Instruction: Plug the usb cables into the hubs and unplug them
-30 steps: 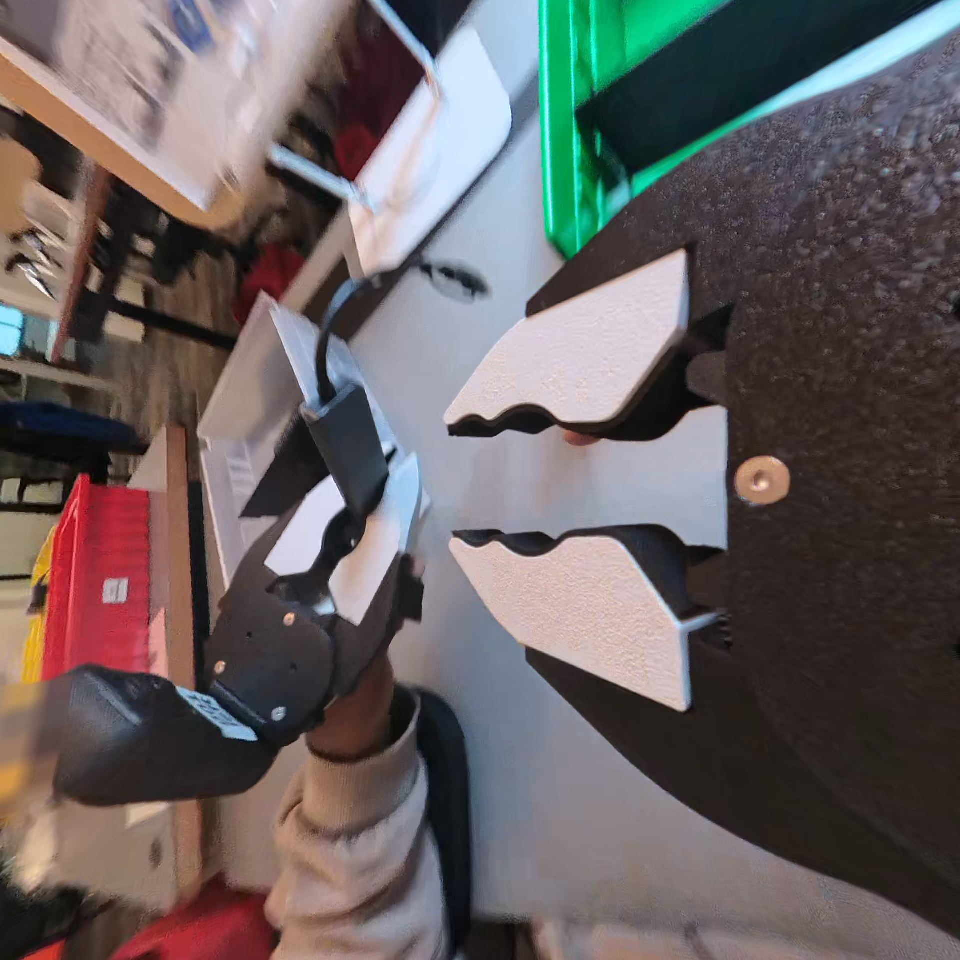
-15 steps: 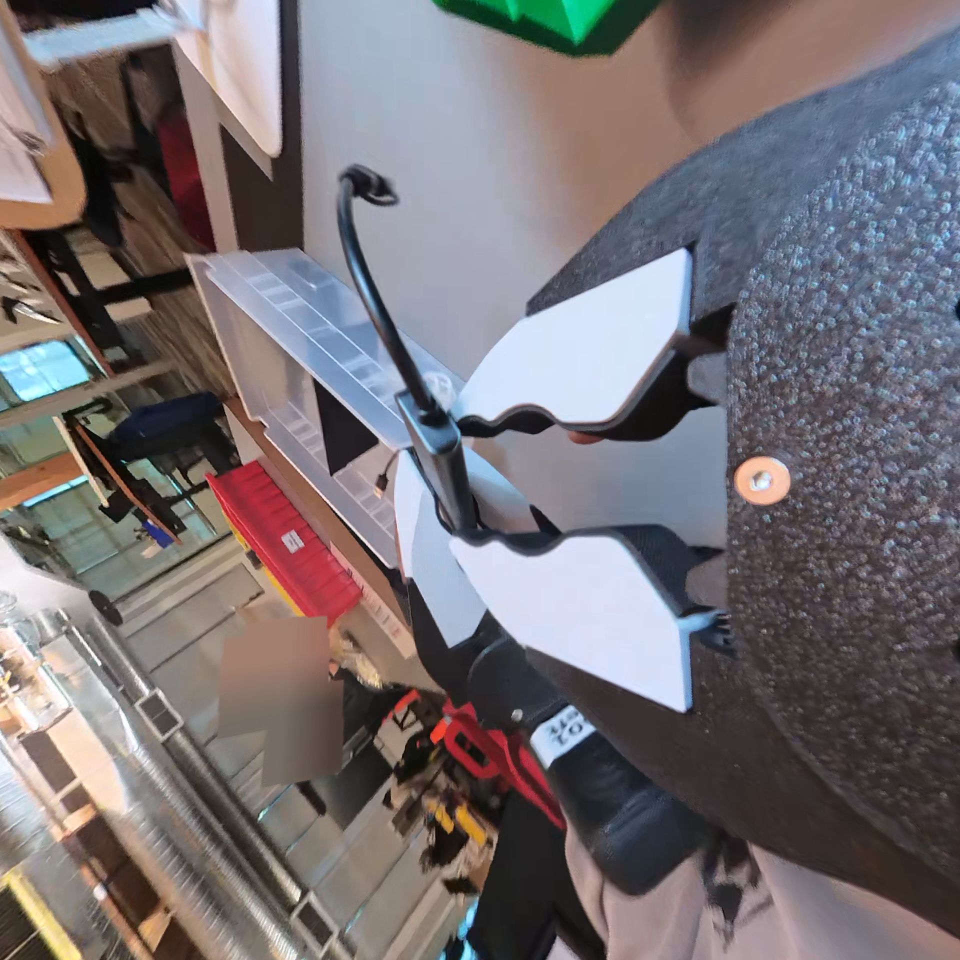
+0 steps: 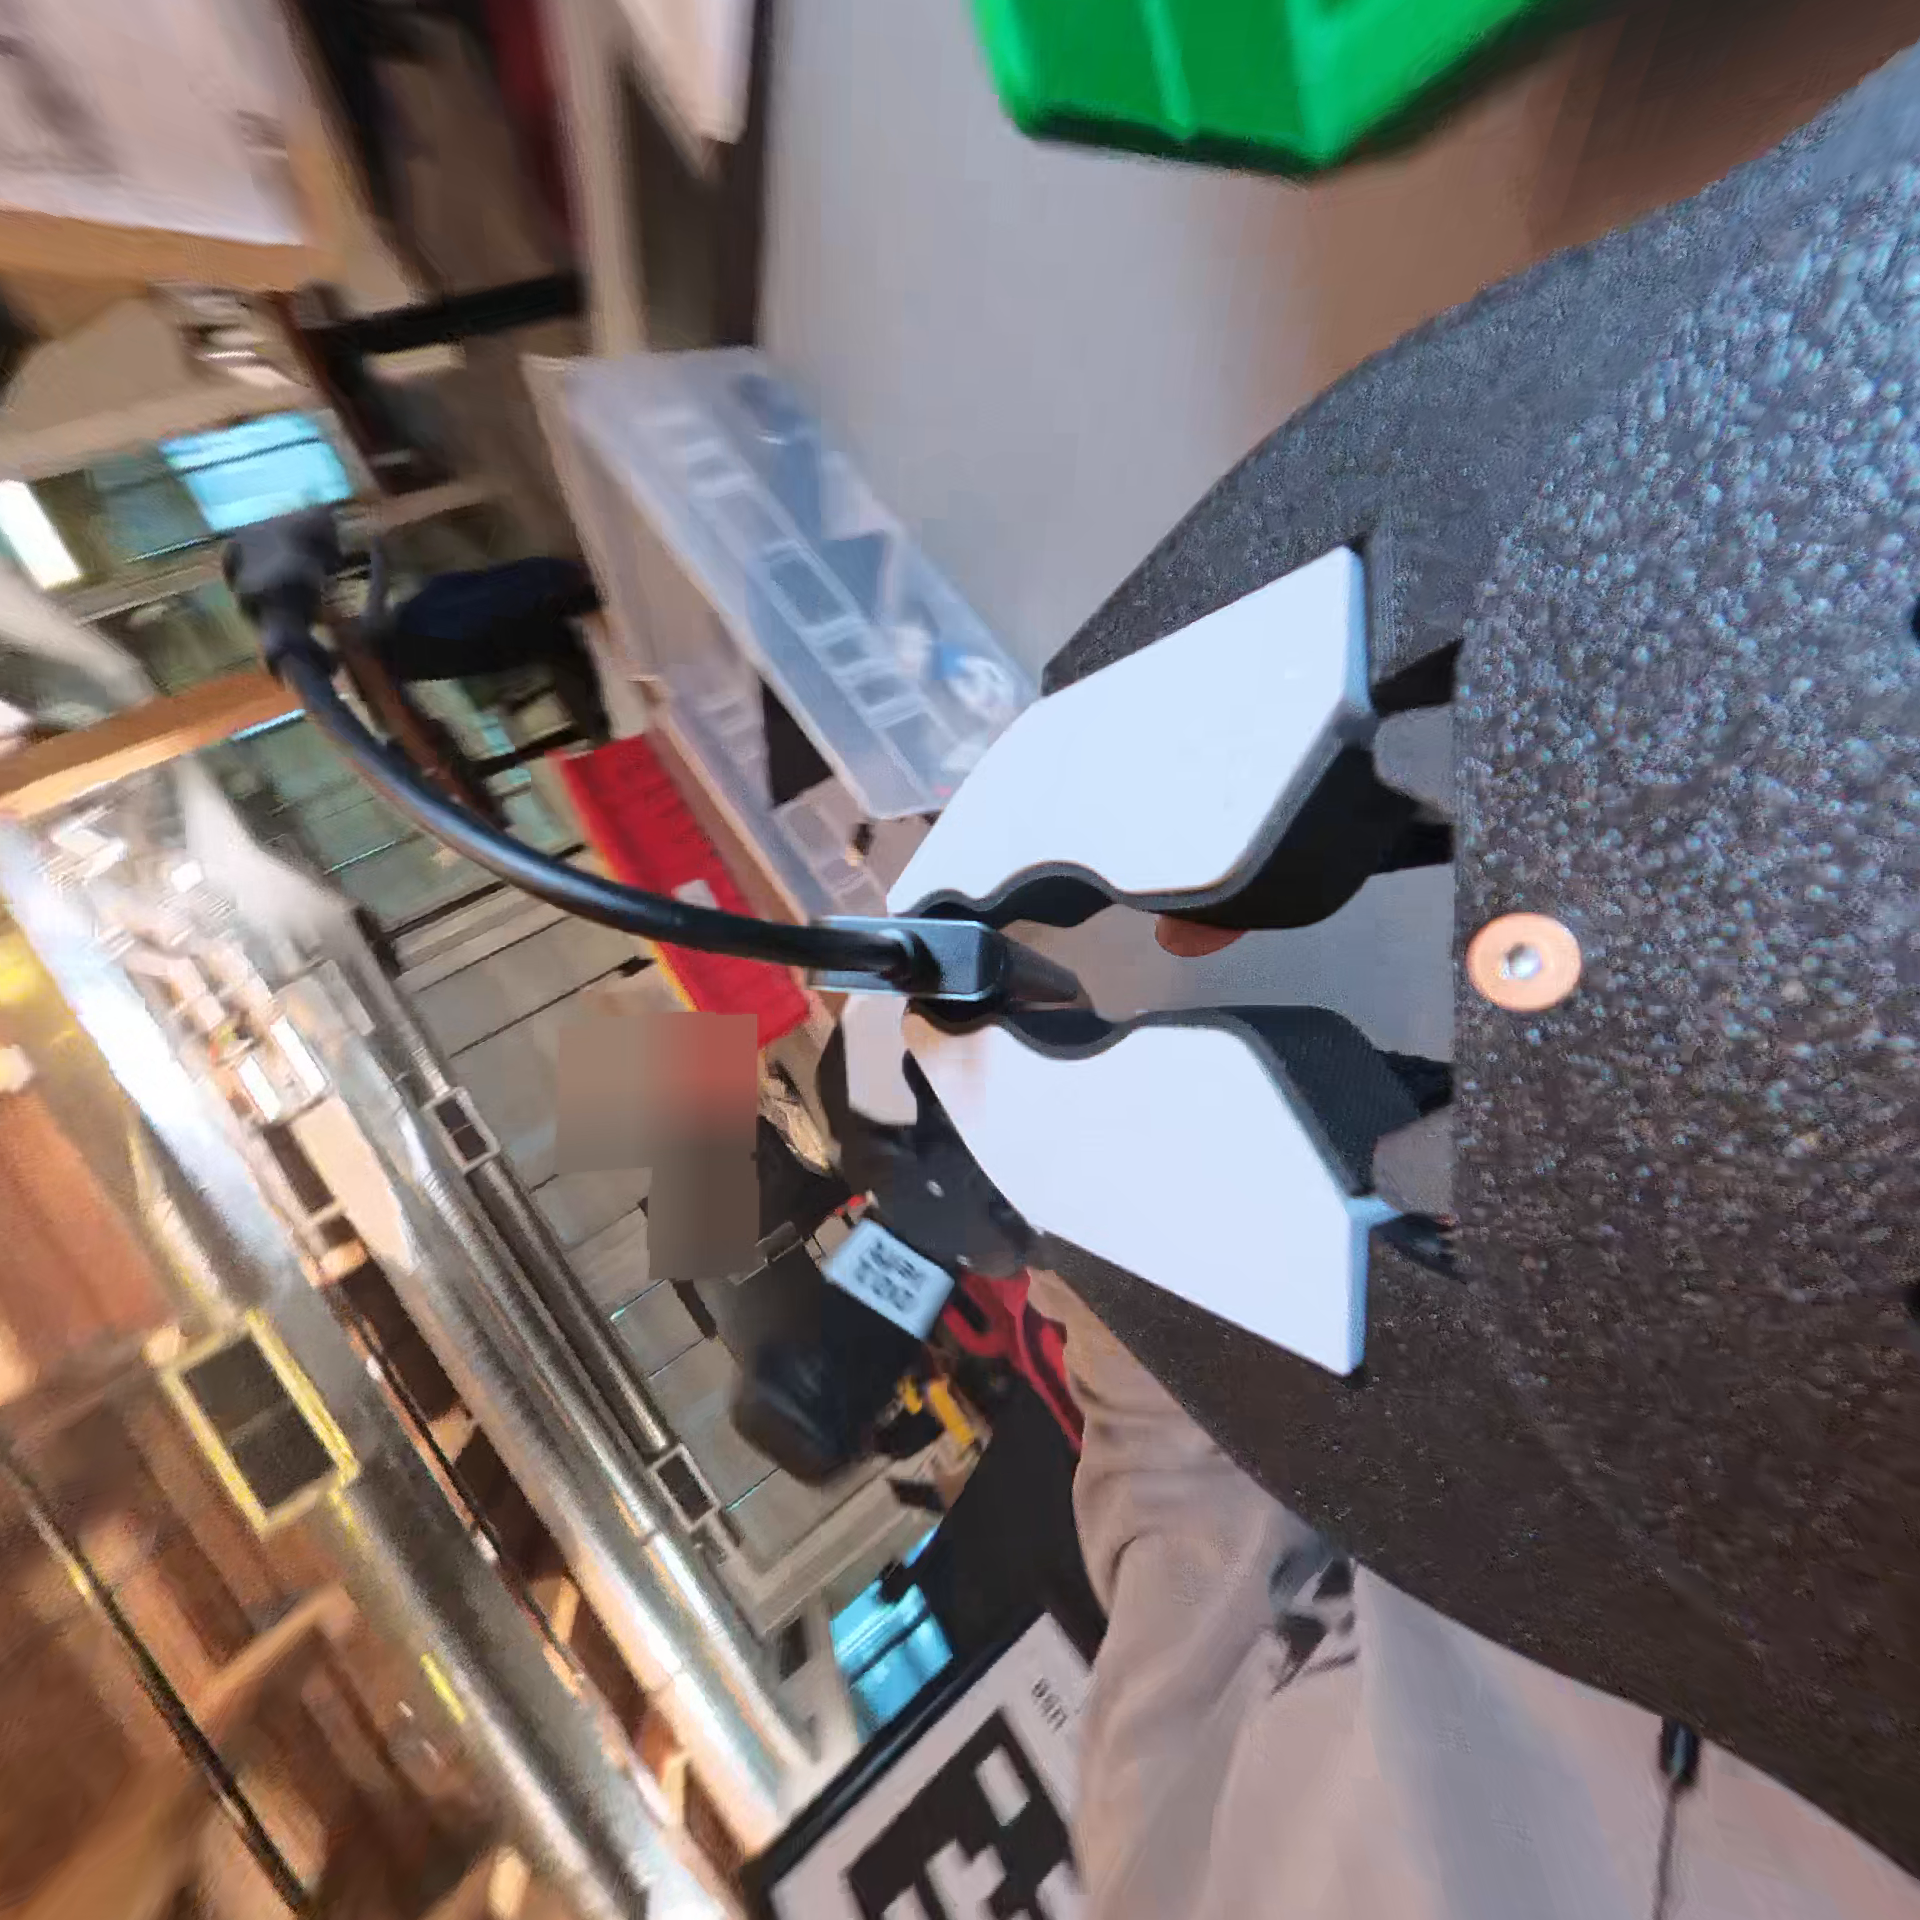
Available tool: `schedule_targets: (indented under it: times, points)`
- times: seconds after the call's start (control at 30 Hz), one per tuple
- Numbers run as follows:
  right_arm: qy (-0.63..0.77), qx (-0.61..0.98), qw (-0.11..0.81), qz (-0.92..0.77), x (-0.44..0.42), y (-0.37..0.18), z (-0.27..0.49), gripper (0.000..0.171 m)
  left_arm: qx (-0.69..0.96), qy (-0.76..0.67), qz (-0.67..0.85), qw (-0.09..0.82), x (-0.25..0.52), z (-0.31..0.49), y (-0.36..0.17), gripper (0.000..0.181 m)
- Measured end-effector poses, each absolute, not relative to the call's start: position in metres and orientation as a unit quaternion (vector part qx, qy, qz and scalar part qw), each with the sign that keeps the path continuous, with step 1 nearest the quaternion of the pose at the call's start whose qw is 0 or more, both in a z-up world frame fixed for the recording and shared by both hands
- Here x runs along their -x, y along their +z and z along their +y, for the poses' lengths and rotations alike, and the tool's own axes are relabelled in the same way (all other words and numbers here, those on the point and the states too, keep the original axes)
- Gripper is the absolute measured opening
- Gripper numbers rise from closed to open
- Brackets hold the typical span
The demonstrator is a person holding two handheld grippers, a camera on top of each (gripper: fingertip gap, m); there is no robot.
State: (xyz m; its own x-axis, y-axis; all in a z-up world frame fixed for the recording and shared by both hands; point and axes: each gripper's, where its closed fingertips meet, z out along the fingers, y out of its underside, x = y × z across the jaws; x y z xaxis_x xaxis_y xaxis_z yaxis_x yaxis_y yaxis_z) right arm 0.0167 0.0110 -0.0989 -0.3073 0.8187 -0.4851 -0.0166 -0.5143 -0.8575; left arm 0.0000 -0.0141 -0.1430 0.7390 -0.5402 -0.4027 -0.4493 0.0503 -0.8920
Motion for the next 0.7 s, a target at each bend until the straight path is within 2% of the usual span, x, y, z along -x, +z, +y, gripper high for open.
schedule_targets:
  times: [0.1, 0.23, 0.37, 0.7]
  points:
    - [0.69, 0.403, 0.389, -0.458, -0.038, -0.076, 0.005, 0.011, 0.698, -0.185, 0.292, 0.627, 0.01, -0.019, -0.132, 0.056]
    - [0.603, 0.322, 0.477, -0.552, -0.047, -0.072, -0.025, 0.011, 0.681, -0.212, 0.315, 0.626, 0.006, -0.026, -0.135, 0.045]
    - [0.518, 0.26, 0.523, -0.625, -0.046, -0.082, -0.055, 0.011, 0.663, -0.189, 0.379, 0.617, -0.009, -0.036, -0.142, 0.019]
    - [0.35, 0.208, 0.599, -0.689, -0.04, -0.102, -0.063, 0.016, 0.618, -0.087, 0.46, 0.631, -0.004, -0.044, -0.145, 0.015]
